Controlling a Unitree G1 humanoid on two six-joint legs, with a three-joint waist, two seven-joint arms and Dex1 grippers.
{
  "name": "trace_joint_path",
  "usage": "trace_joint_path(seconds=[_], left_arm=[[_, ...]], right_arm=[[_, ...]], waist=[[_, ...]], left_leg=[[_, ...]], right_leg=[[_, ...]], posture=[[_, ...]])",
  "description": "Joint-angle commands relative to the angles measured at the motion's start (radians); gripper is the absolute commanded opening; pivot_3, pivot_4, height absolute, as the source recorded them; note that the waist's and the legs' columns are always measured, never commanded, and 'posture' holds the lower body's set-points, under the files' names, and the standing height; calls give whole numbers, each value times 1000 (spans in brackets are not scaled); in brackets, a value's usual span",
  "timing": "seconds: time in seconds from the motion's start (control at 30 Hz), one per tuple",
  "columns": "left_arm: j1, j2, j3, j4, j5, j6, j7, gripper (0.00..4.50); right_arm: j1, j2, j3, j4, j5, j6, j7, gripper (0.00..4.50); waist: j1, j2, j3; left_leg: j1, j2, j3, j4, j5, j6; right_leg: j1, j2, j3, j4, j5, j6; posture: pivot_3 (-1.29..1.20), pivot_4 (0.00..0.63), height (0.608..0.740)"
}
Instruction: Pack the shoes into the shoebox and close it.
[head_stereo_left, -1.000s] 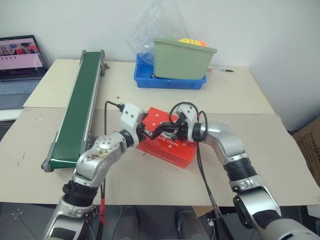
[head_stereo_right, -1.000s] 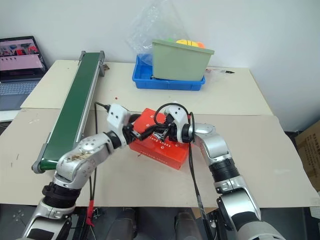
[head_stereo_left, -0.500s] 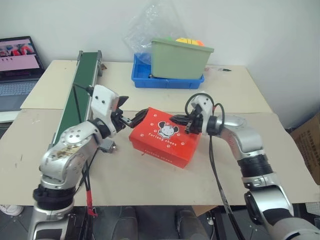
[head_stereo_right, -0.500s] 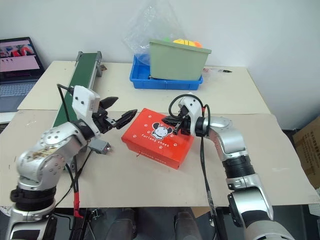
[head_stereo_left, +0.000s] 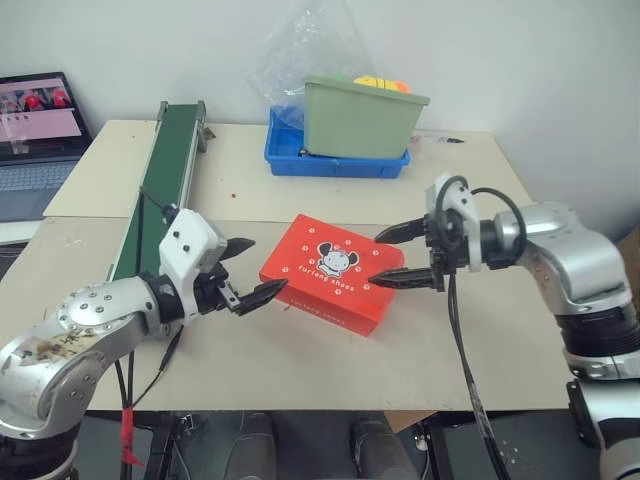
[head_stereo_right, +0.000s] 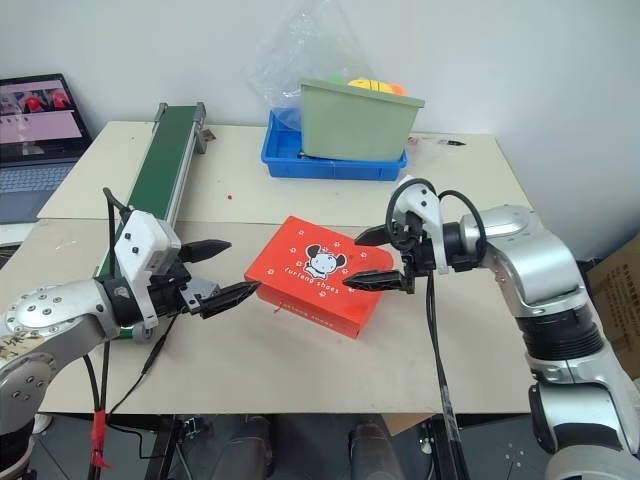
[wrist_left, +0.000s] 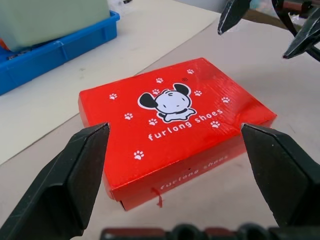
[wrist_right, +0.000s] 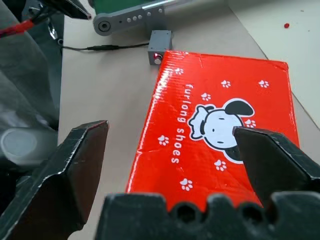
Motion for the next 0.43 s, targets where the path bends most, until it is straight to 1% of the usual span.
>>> trace_joint_path(seconds=[0.03, 0.27, 0.43], left_arm=[[4, 13, 35, -10, 2, -33, -15, 4500], [15, 44, 37, 10, 29, -57, -52, 4500], [36, 45, 61, 21, 32, -69, -56, 4500]], right_arm=[[-20, -22, -38, -13, 3, -8, -22, 4462], [-40, -25, -41, 18, -15, -25, -44, 4462], [-33, -17, -34, 0, -6, -15, -56, 4462]], waist=[[-1, 0, 0], [-2, 0, 0], [-2, 0, 0]], left_leg=[[0, 0, 0, 0, 0, 0], [-3, 0, 0, 0, 0, 0], [-4, 0, 0, 0, 0, 0]], right_leg=[[0, 0, 0, 0, 0, 0], [-3, 0, 0, 0, 0, 0], [-5, 0, 0, 0, 0, 0]], posture=[[0, 150, 740], [0, 150, 740], [0, 150, 740]])
